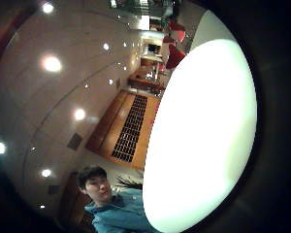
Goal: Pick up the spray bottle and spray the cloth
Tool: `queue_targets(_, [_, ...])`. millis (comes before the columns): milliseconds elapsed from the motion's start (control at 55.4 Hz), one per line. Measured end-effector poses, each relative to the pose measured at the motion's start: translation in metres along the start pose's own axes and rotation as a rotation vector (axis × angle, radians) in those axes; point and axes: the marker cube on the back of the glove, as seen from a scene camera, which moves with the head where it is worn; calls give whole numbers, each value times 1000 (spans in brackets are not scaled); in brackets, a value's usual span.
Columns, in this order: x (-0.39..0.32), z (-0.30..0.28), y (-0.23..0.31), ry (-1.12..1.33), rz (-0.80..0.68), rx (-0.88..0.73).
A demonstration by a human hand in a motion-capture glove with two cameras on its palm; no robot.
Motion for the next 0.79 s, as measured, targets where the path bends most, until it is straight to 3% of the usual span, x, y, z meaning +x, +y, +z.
queue_targets(271, [-34,38,-4,330,-31,-265])
queue_targets(668, [-113,97,-19,1202,-173,-664])
queue_targets(794, [-136,127,-16,1356,-69,-709])
